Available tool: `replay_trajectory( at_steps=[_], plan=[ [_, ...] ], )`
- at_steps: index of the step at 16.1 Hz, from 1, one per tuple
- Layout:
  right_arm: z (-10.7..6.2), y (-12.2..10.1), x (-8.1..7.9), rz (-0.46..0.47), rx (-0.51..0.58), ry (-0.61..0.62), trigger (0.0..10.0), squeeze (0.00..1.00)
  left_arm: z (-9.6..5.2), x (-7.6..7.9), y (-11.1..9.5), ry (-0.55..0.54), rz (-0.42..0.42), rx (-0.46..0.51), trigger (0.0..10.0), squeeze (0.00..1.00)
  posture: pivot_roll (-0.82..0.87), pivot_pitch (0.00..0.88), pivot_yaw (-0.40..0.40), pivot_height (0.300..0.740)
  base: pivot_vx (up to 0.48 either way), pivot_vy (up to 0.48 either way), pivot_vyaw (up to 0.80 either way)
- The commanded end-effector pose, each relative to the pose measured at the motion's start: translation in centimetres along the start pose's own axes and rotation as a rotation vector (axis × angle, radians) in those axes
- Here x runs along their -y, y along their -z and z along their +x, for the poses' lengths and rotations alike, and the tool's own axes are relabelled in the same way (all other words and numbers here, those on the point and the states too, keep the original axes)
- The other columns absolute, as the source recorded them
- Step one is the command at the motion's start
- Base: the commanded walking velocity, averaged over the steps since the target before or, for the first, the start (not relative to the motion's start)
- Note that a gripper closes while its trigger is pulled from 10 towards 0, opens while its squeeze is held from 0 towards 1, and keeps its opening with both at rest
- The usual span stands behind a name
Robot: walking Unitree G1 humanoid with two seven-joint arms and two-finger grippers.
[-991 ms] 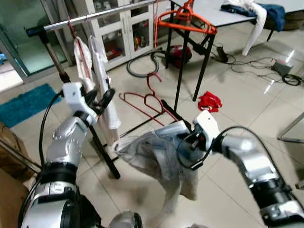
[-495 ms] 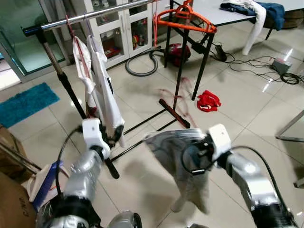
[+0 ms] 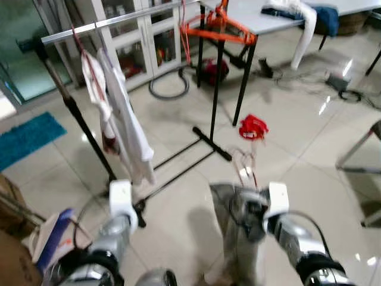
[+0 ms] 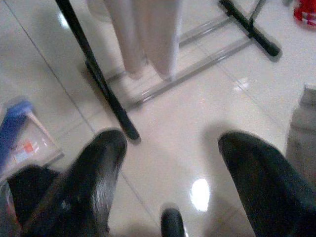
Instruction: Hang hanger
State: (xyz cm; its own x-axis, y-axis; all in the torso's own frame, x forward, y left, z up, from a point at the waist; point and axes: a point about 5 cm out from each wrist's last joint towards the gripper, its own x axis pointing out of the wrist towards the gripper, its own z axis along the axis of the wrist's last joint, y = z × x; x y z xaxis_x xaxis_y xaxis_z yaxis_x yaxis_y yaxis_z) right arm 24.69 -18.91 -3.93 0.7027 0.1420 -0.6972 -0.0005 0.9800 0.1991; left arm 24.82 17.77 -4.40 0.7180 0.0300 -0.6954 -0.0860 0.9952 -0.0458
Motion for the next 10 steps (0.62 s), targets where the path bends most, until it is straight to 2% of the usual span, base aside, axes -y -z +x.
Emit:
replay_trajectory(
  at_steps=[1,3,5,7,10],
  plan=[
    [0.3,-0.6,0.0,0.008,-0.003,0.024,10.0,0.00,-0.1,1.0,1.6,0.057,0.054,-0.093,10.0,0.00,-0.11,0.000,0.069,0.740,0.000,0.000,0.00],
    [0.4,-0.2,0.1,-0.034,-0.032,0.047,10.0,0.00,-0.2,1.3,2.7,0.066,0.007,-0.155,10.0,0.00,-0.13,0.000,0.073,0.740,0.000,0.000,0.00],
    [0.5,-0.4,0.2,-0.015,-0.020,0.047,10.0,0.00,-0.1,1.4,2.6,0.057,-0.021,-0.149,10.0,0.00,-0.13,0.000,0.072,0.740,0.000,0.000,0.00],
    [0.4,0.1,0.3,-0.051,-0.035,0.051,10.0,0.00,-0.2,1.5,2.9,0.054,0.020,-0.153,10.0,0.00,-0.13,0.000,0.072,0.740,0.000,0.000,0.00],
    [0.5,0.4,-0.1,-0.063,-0.040,0.040,10.0,0.00,-0.1,1.9,2.8,0.063,0.031,-0.137,10.0,0.00,-0.12,0.000,0.068,0.740,0.000,0.000,0.00]
  ],
)
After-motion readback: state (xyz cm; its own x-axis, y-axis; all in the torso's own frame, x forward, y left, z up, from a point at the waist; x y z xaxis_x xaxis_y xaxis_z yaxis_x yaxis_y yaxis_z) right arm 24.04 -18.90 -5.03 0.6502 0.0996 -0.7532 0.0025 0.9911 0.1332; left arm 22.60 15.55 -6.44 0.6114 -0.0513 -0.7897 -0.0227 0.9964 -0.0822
